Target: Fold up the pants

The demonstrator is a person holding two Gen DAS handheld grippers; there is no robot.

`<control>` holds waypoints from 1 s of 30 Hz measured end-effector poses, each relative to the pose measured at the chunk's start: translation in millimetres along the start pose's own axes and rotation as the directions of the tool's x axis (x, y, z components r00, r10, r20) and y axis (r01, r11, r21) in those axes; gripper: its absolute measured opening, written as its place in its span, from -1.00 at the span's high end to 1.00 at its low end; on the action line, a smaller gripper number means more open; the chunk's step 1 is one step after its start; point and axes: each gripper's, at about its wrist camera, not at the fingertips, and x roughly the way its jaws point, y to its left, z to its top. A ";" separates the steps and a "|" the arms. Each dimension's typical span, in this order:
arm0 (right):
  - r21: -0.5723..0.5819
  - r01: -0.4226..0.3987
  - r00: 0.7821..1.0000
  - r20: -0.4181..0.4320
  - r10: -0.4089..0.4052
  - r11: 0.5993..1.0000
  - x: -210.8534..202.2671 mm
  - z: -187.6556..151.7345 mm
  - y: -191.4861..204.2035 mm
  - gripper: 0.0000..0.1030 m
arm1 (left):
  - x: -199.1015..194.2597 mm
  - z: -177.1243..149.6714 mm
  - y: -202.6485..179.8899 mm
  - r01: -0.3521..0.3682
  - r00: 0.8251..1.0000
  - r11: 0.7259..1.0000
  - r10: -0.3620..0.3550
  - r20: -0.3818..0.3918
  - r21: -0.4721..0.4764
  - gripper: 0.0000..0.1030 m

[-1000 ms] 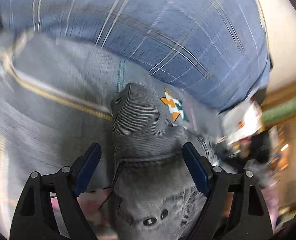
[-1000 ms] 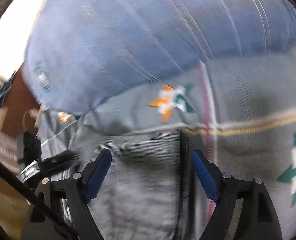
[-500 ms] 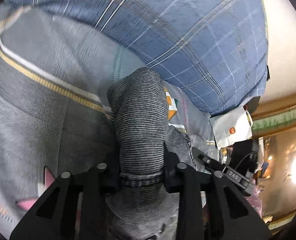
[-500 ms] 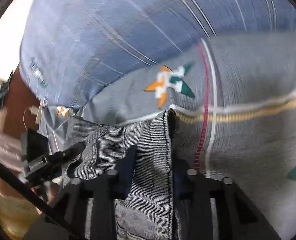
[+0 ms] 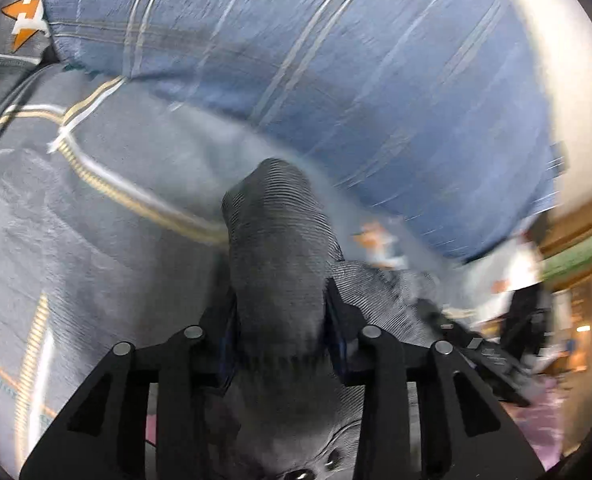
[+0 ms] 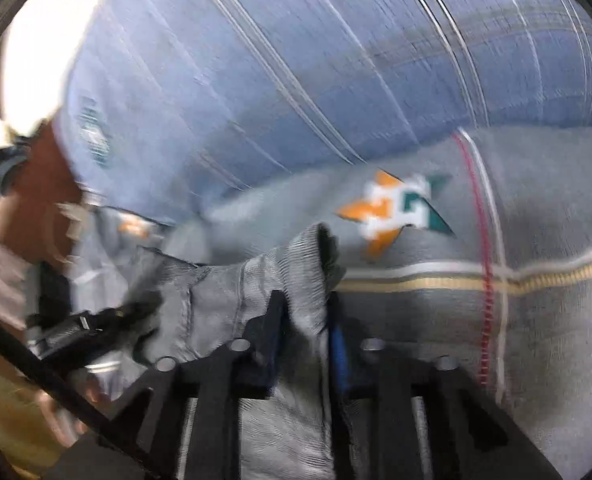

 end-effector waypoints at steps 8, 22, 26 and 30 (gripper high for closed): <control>-0.009 -0.014 0.997 -0.071 0.013 1.000 -46.9 -32.0 4.0 -0.32 | -58.5 -26.5 12.3 0.039 0.999 0.996 -0.039 0.009 -0.081 -0.15; -0.048 0.037 0.976 -0.212 -0.047 0.998 -19.0 -82.9 0.9 0.32 | -25.1 -94.6 8.8 0.014 0.991 1.000 -0.016 -0.130 -0.017 0.33; -0.170 0.072 0.985 -0.142 -0.096 0.983 -48.7 -84.4 34.3 0.57 | -48.7 -98.9 -11.2 -0.031 0.999 0.998 0.033 -0.026 0.059 0.49; -0.240 0.150 0.951 -0.230 -0.206 0.959 -16.6 -97.5 31.4 0.54 | -22.9 -97.3 1.3 -0.067 0.992 0.997 0.070 -0.108 0.031 0.20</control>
